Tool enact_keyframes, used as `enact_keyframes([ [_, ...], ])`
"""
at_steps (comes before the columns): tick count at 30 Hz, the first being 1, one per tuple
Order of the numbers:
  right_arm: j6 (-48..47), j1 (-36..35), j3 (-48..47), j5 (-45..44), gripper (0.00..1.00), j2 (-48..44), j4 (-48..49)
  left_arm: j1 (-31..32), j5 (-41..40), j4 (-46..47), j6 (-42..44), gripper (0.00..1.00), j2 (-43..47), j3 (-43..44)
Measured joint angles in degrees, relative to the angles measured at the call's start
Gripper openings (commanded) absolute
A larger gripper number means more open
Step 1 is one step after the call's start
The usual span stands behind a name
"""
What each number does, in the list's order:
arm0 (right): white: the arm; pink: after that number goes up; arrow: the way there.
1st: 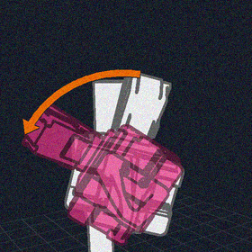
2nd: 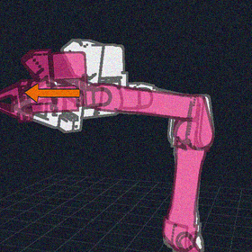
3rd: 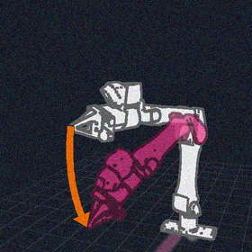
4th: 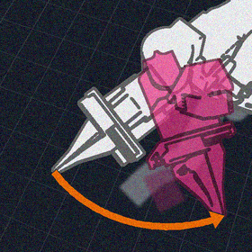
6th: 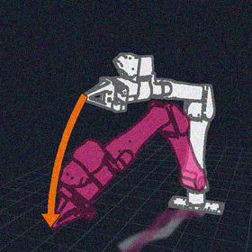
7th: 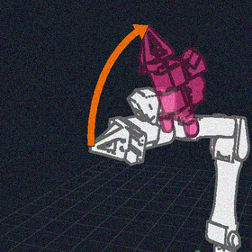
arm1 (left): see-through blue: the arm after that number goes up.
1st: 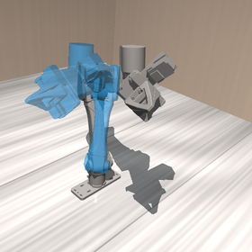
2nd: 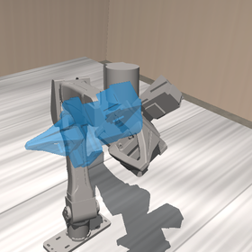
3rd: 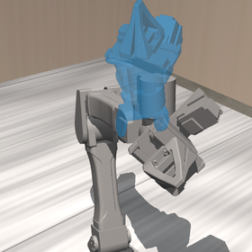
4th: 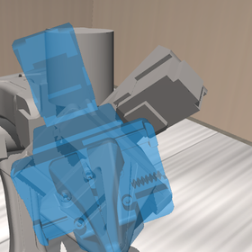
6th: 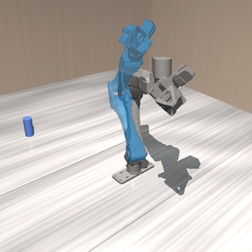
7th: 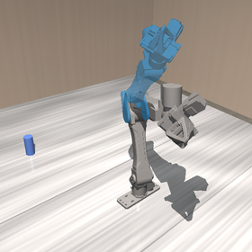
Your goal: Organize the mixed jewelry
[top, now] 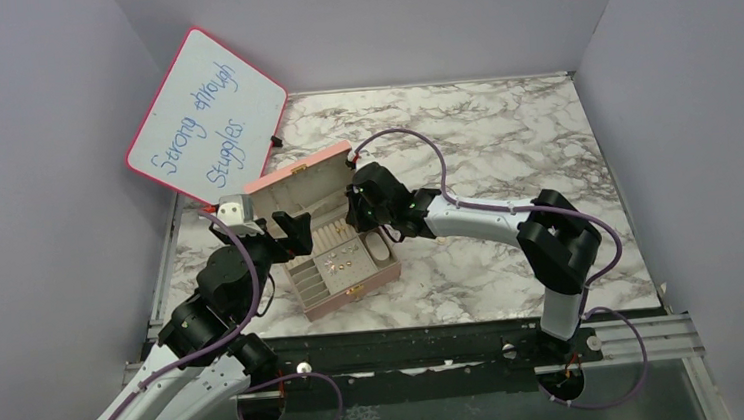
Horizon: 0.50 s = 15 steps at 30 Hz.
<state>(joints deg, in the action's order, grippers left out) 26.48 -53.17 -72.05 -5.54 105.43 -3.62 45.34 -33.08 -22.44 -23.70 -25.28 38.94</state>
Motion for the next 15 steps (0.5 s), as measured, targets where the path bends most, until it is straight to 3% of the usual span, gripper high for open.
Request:
enact_keyframes([
  [15,3.63,-0.02,-0.2,-2.03,0.01,0.44,-0.59,0.0,0.0,-0.02,-0.02,0.99,0.0,-0.02],
])
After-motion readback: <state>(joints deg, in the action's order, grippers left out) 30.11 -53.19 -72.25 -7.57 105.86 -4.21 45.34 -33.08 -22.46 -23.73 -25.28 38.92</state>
